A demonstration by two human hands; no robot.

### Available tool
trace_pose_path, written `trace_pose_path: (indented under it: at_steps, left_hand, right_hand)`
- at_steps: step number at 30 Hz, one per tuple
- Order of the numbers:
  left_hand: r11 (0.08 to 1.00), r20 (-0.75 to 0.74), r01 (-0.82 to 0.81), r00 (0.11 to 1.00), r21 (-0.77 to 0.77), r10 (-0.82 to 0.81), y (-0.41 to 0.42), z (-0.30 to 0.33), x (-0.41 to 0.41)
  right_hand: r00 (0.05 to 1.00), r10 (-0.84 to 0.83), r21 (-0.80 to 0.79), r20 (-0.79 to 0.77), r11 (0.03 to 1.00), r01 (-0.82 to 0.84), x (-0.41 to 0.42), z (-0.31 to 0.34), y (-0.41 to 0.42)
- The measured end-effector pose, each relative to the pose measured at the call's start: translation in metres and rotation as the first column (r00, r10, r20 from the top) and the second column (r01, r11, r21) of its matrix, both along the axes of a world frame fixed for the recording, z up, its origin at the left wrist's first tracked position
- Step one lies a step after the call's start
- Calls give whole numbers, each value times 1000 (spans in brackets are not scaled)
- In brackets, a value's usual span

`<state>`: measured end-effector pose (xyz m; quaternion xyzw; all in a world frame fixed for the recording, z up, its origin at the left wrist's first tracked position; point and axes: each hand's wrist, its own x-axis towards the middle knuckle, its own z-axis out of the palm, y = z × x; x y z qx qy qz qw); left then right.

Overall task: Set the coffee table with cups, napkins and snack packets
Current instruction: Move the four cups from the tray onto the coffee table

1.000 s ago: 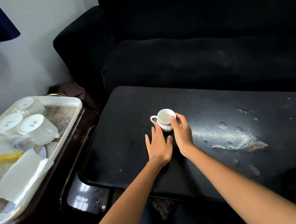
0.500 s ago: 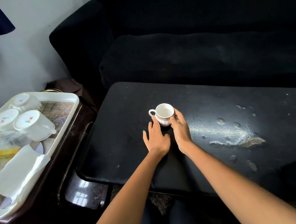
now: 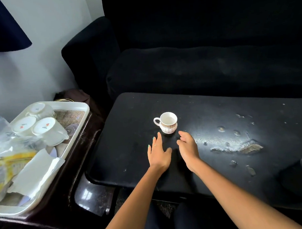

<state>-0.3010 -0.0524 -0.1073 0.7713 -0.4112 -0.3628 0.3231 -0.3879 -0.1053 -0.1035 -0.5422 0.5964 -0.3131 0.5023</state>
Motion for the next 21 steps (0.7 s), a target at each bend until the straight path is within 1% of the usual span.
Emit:
trace_pose_path:
  at_steps: [4,8,9,14,21]
  left_hand:
    - [999,19,41,999,31,-41,17,7,-3]
    - [998,-103,43,994,48,-38,38,29,-2]
    - [997,-112,52,993,50,-46,43,35,0]
    - [996,-45,89,995,13,-88,64,59,23]
    - [995,60,42,998,-95,-37,84,102,66]
  right_hand:
    - [983,138,13,-123,990,-137,-3,9,20]
    - [958,236,28,-159,972,-235,0,25,44]
    - [956,249,26,-158,968,-248,2,29,50]
    - [942,282,-35,-184,955,-293,18,57,72]
    - [924,347,-146,-160,918,-369,61,102,89]
